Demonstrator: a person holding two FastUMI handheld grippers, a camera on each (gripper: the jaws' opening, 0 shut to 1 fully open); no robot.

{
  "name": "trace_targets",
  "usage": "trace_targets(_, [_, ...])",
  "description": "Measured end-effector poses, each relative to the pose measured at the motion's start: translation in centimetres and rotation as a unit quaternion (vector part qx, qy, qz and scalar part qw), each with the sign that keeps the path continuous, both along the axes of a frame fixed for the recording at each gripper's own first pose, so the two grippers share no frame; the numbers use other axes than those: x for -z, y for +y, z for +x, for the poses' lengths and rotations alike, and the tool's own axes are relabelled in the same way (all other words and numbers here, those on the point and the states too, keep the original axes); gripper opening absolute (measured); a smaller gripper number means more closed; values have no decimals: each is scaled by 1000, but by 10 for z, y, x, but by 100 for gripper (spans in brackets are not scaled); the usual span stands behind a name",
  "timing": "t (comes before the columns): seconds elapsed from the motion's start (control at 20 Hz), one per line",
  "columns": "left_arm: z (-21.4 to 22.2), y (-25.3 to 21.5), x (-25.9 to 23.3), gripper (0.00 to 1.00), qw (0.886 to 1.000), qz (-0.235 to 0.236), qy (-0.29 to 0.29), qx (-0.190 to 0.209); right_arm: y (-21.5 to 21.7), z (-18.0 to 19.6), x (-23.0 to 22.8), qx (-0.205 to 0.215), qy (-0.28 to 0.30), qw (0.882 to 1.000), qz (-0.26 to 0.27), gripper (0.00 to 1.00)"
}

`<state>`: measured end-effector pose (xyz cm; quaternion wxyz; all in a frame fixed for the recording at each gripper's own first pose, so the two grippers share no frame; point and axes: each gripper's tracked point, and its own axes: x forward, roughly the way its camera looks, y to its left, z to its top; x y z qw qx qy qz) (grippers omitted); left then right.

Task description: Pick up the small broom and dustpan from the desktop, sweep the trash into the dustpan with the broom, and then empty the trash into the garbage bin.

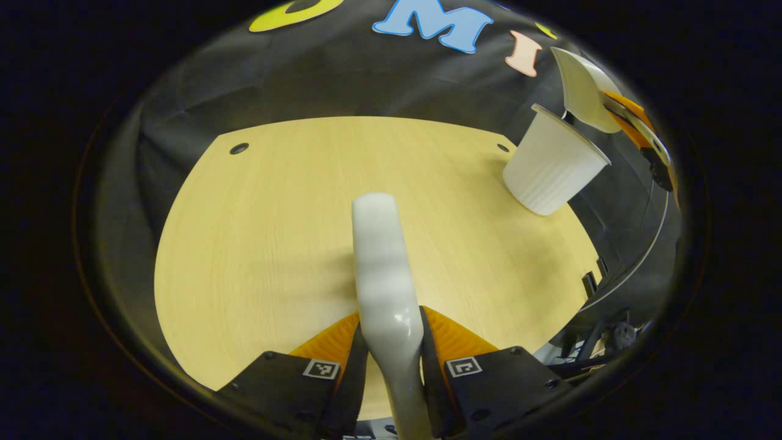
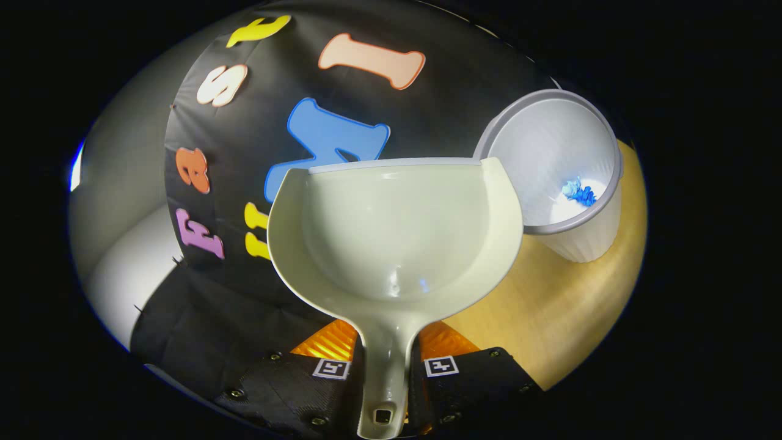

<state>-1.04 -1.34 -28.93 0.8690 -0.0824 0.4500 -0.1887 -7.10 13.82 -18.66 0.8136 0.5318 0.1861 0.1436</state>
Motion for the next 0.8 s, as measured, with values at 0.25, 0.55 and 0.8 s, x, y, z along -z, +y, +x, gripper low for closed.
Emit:
trace_targets(0.25, [4,8,10,51,1000,-4,-2,-26,59,-25,51,-56,34,978,-198,30])
trace_targets(0.55, [2,6,30,51,999,-2,2,-36,105,-46,142,-112,106,929,-337,30])
trace_targets(0.8, [5,10,40,49,999,9,12,-38,126,-71,214,-135,161,905,-370,30])
